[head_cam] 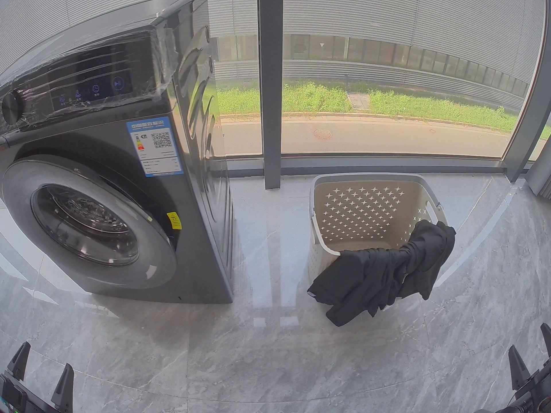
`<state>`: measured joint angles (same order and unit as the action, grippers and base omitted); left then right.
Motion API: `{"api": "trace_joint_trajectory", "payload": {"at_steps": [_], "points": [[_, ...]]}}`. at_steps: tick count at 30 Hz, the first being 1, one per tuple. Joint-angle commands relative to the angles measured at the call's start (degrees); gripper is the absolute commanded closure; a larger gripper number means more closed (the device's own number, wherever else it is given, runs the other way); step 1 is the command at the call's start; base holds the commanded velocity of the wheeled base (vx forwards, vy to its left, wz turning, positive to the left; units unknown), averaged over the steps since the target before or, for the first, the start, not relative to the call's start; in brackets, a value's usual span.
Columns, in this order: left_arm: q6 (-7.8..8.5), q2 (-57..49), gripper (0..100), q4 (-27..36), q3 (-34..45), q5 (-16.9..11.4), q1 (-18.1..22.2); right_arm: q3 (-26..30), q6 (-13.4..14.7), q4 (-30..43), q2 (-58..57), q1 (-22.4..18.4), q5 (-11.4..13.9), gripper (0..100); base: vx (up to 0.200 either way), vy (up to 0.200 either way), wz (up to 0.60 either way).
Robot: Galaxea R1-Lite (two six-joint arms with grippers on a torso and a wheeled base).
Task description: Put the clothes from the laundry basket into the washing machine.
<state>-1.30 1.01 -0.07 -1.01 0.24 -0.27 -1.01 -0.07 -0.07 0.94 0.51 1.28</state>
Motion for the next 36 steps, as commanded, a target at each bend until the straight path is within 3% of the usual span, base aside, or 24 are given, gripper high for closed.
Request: {"api": "trace_joint_trajectory", "payload": {"at_steps": [1,19,28,36], "points": [[-0.10,-1.01,0,-0.01,0.84,0.02,0.00,1.01,-0.01,-0.01,-0.94,0.02,0.04,0,0.000,0.200,0.00],[-0.19,-1.01,0,-0.01,0.84,0.02,0.00,1.01,-0.01,-0.01,-0.94,0.02,0.04,0,0.000,0.200,0.00],[-0.19,-1.01,0,-0.01,0.84,0.02,0.00,1.01,-0.01,-0.01,-0.94,0.02,0.04,0,0.000,0.000,0.00],[-0.19,-1.01,0,-0.01,0.84,0.02,0.00,1.01,-0.01,-0.01,-0.94,0.02,0.04,0,0.000,0.200,0.00]]}}
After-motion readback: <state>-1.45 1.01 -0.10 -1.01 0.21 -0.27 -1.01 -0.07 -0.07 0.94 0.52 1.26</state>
